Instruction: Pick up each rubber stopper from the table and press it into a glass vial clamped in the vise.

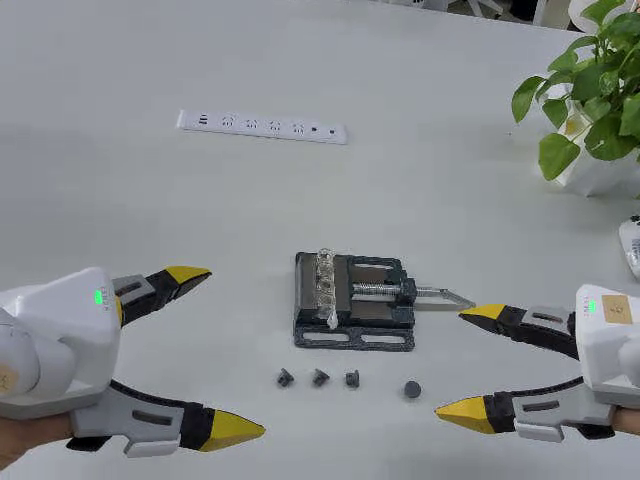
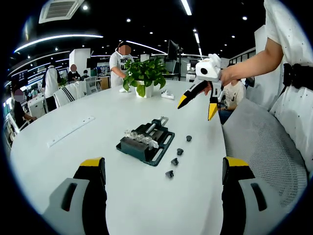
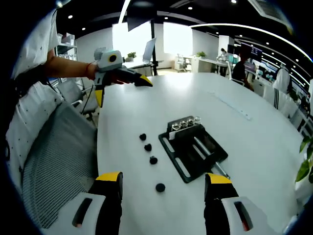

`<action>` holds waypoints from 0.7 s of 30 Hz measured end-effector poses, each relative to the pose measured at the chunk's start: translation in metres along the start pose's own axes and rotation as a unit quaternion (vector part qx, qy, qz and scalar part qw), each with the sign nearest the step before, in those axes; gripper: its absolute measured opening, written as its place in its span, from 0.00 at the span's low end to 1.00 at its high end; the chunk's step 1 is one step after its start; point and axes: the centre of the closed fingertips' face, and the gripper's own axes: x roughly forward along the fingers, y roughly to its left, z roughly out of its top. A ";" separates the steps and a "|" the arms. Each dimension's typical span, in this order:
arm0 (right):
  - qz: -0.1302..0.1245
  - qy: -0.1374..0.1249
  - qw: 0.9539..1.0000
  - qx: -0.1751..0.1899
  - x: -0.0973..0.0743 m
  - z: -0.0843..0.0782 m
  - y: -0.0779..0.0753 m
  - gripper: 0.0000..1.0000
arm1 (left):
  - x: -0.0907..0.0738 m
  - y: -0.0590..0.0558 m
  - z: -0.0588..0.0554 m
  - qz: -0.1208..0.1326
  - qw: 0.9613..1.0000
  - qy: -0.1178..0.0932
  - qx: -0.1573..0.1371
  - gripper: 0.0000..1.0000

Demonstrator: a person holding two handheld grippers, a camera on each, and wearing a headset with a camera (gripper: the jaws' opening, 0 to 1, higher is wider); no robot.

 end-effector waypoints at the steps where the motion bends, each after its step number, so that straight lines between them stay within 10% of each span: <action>1: 0.003 0.003 1.000 -0.001 0.001 0.000 0.001 0.64 | 0.000 0.000 0.000 0.000 1.000 0.000 0.000 0.99; 13: 0.038 0.077 0.996 -0.021 0.021 -0.016 0.008 0.39 | -0.002 0.002 -0.001 0.005 1.000 -0.007 -0.005 0.99; 21: 0.060 0.141 0.986 -0.069 0.031 -0.031 0.013 0.25 | -0.001 0.001 0.001 0.007 1.000 -0.014 -0.008 0.99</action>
